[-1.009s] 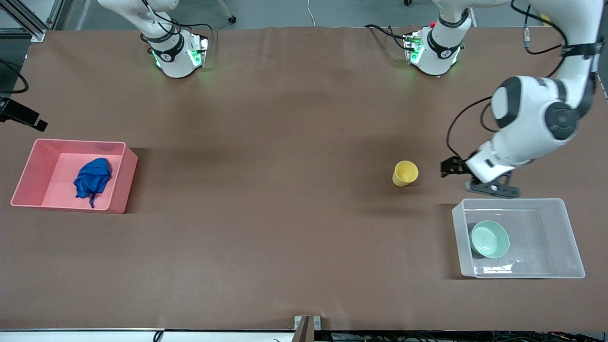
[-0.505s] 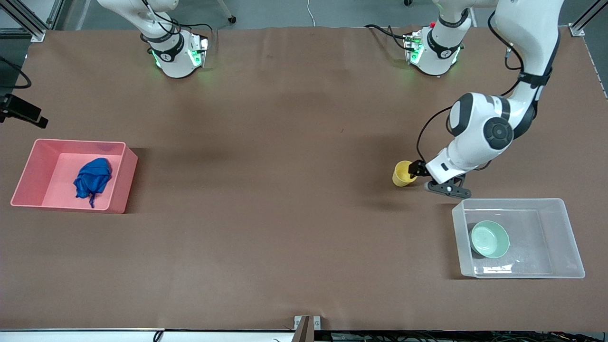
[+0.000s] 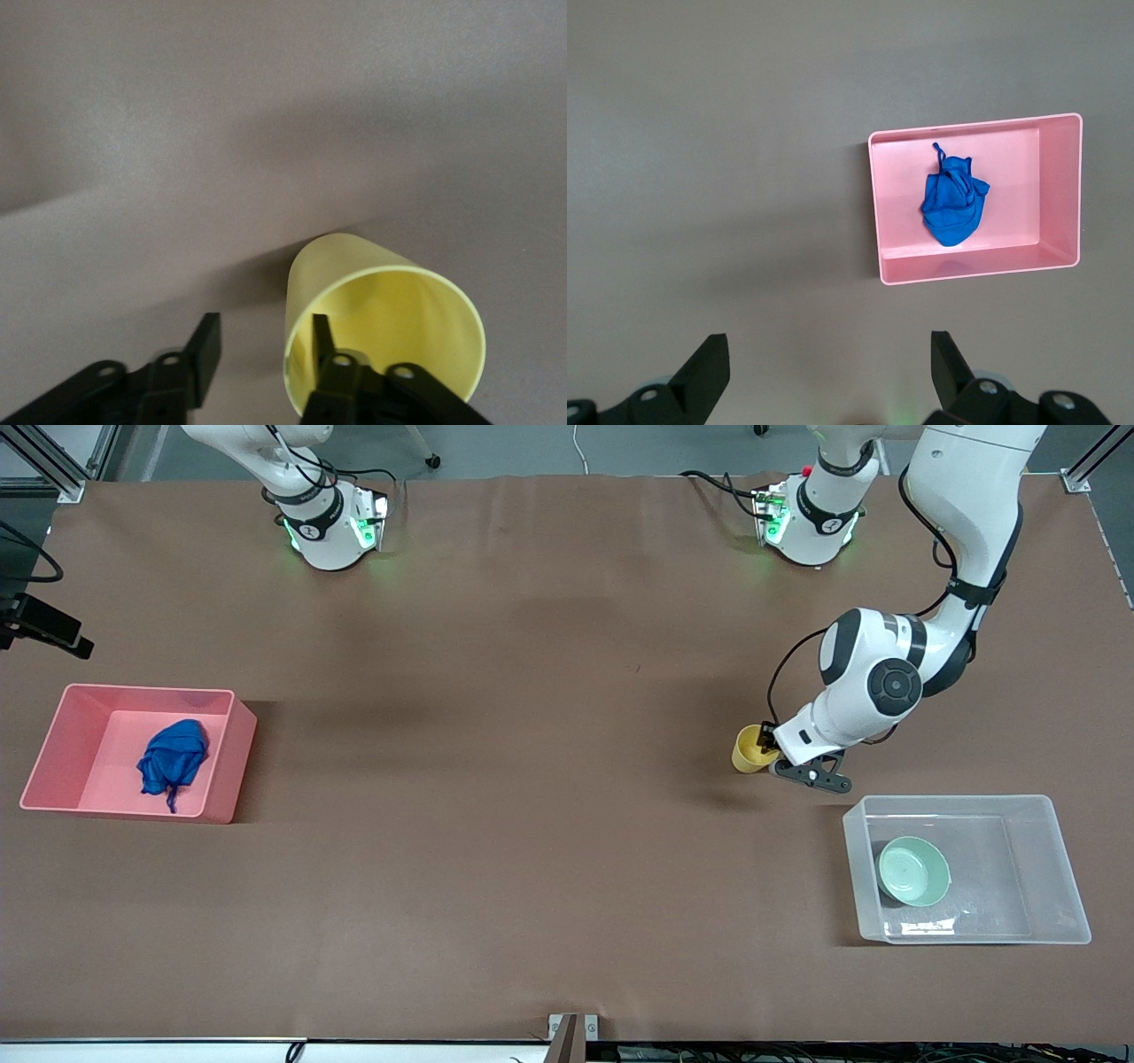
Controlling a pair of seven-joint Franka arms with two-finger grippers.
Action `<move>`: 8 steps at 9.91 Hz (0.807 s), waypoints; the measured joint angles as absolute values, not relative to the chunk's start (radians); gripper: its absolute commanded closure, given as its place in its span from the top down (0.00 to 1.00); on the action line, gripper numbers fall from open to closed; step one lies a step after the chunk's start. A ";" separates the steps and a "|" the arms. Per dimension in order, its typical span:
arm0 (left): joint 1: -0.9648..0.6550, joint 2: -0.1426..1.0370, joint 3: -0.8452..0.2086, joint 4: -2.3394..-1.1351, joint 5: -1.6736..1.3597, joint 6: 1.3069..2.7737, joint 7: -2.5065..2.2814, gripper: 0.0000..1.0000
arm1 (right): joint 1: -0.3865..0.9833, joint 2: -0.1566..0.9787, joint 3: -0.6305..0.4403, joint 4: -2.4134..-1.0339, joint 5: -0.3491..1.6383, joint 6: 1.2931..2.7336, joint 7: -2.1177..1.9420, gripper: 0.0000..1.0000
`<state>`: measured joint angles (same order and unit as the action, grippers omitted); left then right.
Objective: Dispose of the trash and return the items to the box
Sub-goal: 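Lift the yellow cup and carry it over the clear bin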
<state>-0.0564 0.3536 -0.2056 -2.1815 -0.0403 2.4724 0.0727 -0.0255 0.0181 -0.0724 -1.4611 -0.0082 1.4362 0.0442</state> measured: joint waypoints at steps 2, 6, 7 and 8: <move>-0.056 0.353 -0.215 -2.177 -0.040 2.480 0.073 0.00 | -0.025 0.018 -0.072 -1.457 -0.019 1.437 0.042 1.00; -0.052 0.316 -0.205 -2.106 -0.040 2.455 0.093 0.00 | -0.025 0.018 -0.072 -1.456 -0.020 1.437 0.042 1.00; -0.051 0.311 -0.182 -2.044 -0.040 2.398 0.107 0.00 | -0.025 0.018 -0.072 -1.456 -0.020 1.437 0.042 1.00; -0.050 0.309 -0.148 -1.962 -0.040 2.327 0.135 0.00 | -0.025 0.018 -0.072 -1.456 -0.020 1.437 0.042 1.00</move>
<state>-0.0497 0.3091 -0.1476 -1.9624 -0.0396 2.3270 0.1346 -0.0254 0.0179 -0.0720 -1.4562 -0.0204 1.4365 0.0420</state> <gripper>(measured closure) 0.969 0.000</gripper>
